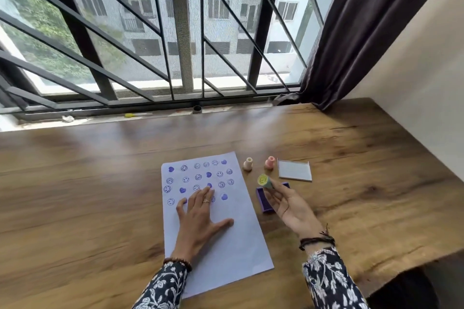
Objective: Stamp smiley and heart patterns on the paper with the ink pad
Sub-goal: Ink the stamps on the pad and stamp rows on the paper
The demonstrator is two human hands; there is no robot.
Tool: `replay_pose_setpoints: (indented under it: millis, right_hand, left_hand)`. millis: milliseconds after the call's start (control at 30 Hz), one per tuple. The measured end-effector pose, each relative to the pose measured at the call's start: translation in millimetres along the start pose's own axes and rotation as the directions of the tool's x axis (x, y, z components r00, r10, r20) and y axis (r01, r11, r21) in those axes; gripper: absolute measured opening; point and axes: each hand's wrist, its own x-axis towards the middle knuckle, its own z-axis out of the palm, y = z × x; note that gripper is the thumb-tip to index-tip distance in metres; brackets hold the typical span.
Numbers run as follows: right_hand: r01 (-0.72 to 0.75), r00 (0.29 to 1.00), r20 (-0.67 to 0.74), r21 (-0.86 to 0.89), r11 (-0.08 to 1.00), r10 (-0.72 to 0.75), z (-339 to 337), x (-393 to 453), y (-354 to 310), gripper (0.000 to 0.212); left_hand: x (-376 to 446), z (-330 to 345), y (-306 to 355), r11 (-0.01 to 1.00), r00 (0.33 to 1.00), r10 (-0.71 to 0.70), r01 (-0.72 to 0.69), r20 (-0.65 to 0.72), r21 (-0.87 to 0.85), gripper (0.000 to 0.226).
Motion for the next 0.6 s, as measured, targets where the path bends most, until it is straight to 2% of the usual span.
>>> replay_pose_setpoints:
  millis: [67, 133, 200, 267, 367, 433, 500, 600]
  right_hand:
    - [0.085, 0.995, -0.045, -0.176, 0.981, -0.094, -5, -1, -5, 0.014]
    - [0.14, 0.973, -0.103, -0.445, 0.885, -0.205, -7, -3, -10, 0.013]
    - [0.149, 0.955, -0.121, -0.596, 0.789, -0.271, -7, -3, -15, 0.013]
    - [0.13, 0.967, -0.107, -0.576, 0.807, -0.232, -9, -4, -18, 0.015]
    - [0.101, 0.986, -0.082, -0.418, 0.903, -0.148, -15, -7, -18, 0.016]
    - [0.084, 0.99, -0.076, -0.37, 0.925, -0.121, -19, -8, -16, 0.016]
    - [0.069, 0.993, -0.064, -0.331, 0.941, -0.095, -23, -8, -12, 0.016]
    - [0.069, 0.995, -0.047, -0.301, 0.951, -0.087, -25, -9, -8, 0.019]
  left_hand:
    - [2, 1, 7, 0.998, 0.999, 0.047, -0.046, -0.01, 0.034, 0.083]
    - [8, 4, 22, 0.992, 0.993, 0.122, -0.122, -0.004, 0.046, 0.078]
    - [15, 8, 40, 0.983, 0.983, 0.178, -0.18, 0.054, 0.036, 0.074]
    - [22, 14, 57, 0.979, 0.975, 0.205, -0.204, 0.084, -0.014, 0.07]
    - [27, 15, 76, 0.951, 0.985, 0.17, -0.172, -0.032, -0.258, 0.056]
    - [28, 12, 86, 0.859, 0.993, 0.088, -0.115, -0.077, -0.499, 0.045]
    - [27, 9, 93, 0.718, 0.999, 0.039, -0.049, -0.03, -0.695, 0.038]
    - [26, 7, 98, 0.632, 0.999, 0.031, -0.031, -0.015, -0.774, 0.027]
